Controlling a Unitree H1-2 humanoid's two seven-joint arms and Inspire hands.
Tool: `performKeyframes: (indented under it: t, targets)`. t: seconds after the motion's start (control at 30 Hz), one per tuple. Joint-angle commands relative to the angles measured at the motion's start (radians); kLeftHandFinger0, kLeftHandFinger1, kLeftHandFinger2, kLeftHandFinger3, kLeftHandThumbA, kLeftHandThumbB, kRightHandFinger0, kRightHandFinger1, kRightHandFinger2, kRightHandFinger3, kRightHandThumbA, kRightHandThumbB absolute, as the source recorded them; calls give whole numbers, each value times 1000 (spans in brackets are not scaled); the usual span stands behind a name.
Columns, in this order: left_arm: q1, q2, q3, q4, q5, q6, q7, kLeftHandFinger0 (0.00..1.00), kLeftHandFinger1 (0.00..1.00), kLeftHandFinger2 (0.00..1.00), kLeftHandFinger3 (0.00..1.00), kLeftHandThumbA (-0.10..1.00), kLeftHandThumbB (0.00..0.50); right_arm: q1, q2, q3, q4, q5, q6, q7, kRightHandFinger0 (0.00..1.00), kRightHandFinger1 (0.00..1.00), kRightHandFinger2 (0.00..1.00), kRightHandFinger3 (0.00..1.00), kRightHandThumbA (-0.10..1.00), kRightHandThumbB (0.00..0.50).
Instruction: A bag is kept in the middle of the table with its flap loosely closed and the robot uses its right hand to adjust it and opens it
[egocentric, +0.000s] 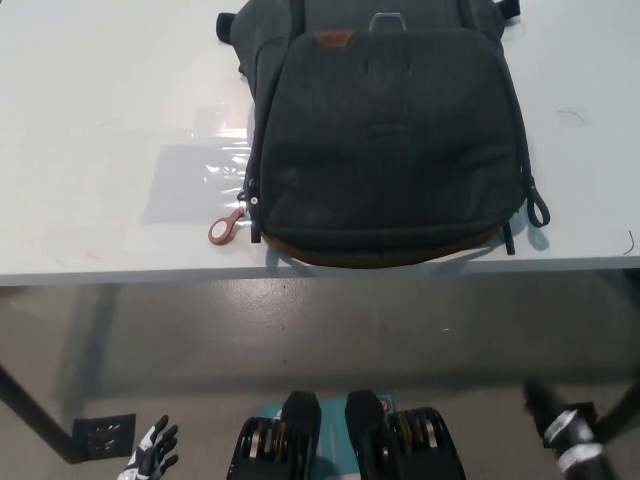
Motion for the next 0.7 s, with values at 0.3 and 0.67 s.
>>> performKeyframes:
  t: [0.3, 0.67]
  targets:
    - [29, 20, 9, -24, -13, -72, -10, 1000, 1000, 1000, 1000, 1000, 500, -514, -180, -171, -174, 319, 411, -2, 1000, 1000, 1000, 1000, 1000, 448]
    - [54, 24, 10, -27, 1, -72, 0, 1000, 1000, 1000, 1000, 1000, 500, -977, -168, -203, 288, 421, 494, 123, 1000, 1000, 1000, 1000, 1000, 362]
